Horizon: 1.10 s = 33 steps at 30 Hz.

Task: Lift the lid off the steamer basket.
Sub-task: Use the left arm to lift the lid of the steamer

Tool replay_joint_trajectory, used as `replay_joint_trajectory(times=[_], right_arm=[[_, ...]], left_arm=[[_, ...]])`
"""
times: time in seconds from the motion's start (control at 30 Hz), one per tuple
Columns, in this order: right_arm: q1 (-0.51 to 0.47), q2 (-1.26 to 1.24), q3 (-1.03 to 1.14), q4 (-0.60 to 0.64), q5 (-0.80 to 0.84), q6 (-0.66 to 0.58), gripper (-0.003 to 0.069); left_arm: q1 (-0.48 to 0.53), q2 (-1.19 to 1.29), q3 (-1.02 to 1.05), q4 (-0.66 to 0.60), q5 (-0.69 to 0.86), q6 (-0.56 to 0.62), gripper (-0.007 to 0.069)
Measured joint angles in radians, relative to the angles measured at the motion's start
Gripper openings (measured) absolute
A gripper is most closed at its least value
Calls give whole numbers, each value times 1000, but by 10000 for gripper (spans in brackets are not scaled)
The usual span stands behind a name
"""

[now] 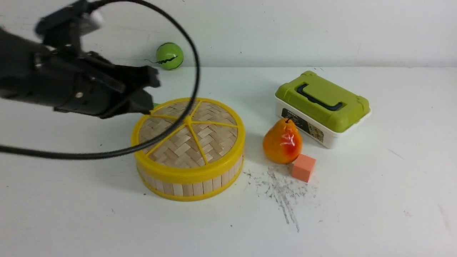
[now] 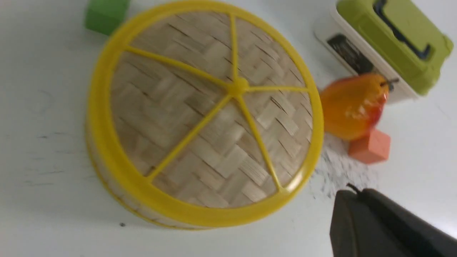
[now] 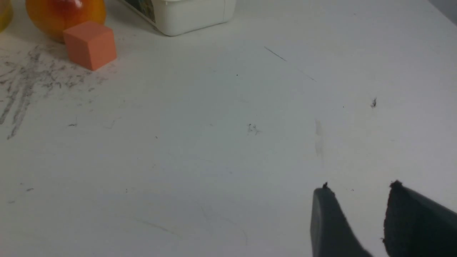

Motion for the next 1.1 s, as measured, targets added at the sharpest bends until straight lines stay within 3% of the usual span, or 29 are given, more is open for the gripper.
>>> replay_joint_trajectory(times=[0.2, 0.37, 0.6, 0.8, 0.97, 1.1], right_arm=[[0, 0, 0, 0, 0, 0, 239], [0, 0, 0, 0, 0, 0, 239], [0, 0, 0, 0, 0, 0, 239], [0, 0, 0, 0, 0, 0, 239], [0, 0, 0, 0, 0, 0, 239], [0, 0, 0, 0, 0, 0, 239]], left_arm=[[-21, 228, -260, 26, 210, -16, -13], [-22, 334, -400, 97, 251, -56, 13], [-22, 486, -596, 239, 404, -110, 202], [-38, 546, -656, 316, 392, -118, 321], [-122, 594, -661, 519, 364, -118, 332], [-176, 634, -661, 605, 338, -122, 334]])
